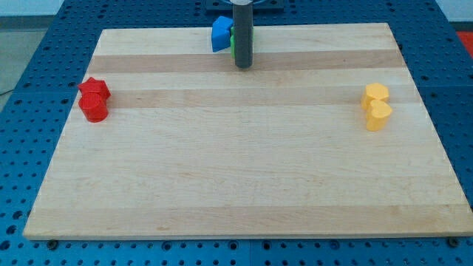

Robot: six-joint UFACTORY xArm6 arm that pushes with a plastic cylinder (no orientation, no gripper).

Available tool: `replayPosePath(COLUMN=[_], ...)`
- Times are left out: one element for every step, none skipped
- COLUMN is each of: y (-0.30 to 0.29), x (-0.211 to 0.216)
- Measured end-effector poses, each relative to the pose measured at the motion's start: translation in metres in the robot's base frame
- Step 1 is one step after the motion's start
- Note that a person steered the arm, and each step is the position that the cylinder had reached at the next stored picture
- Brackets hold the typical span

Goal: Move the green circle into the green star

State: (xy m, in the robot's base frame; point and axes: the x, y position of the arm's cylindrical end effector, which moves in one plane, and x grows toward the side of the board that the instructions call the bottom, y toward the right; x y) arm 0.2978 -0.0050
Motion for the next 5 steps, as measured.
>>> replayPosePath(y=[0.0,0.0,0.0,0.006,0.029], x=[-0.007,-0.015,-0.028,-0.03,-0.017])
